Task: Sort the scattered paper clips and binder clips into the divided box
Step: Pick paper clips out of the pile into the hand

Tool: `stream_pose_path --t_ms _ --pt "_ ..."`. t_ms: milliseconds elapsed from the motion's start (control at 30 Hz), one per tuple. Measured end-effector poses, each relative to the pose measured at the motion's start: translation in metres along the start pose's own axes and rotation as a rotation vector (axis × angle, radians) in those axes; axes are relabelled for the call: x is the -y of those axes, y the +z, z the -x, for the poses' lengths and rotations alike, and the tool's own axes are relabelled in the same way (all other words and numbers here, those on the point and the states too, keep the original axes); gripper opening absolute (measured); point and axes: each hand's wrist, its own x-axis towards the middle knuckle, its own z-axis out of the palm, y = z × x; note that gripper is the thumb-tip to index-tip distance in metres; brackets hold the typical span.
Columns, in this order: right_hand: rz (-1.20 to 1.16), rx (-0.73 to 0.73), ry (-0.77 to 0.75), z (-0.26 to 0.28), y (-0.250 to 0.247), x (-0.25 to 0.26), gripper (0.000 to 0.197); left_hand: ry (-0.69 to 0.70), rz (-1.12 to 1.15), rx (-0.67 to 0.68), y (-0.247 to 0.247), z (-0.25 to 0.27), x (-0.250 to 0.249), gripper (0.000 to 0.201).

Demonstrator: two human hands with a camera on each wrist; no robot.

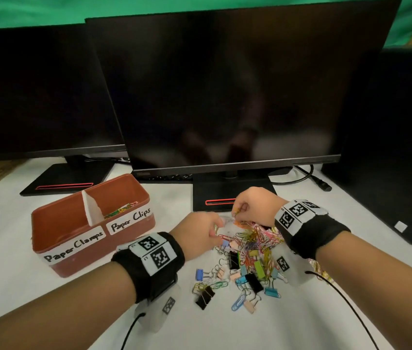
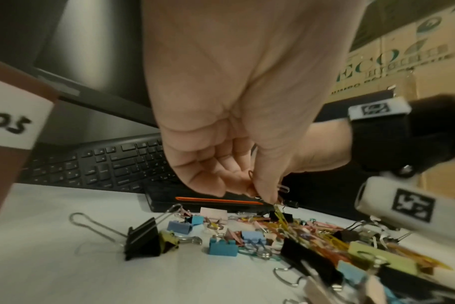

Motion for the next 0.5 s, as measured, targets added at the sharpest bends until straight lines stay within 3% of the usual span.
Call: stream_pose_path --t_ms 233,500 --pt "-0.086 -0.038 0.014 0.017 -0.012 -0.015 0.013 -0.037 -0.097 0.073 0.017 -0.043 -0.013 0.03" --pt "-0.032 -0.034 0.018 0.019 -0.013 -0.027 0.014 -0.006 -0.101 0.146 0.017 -0.052 -0.014 0.024"
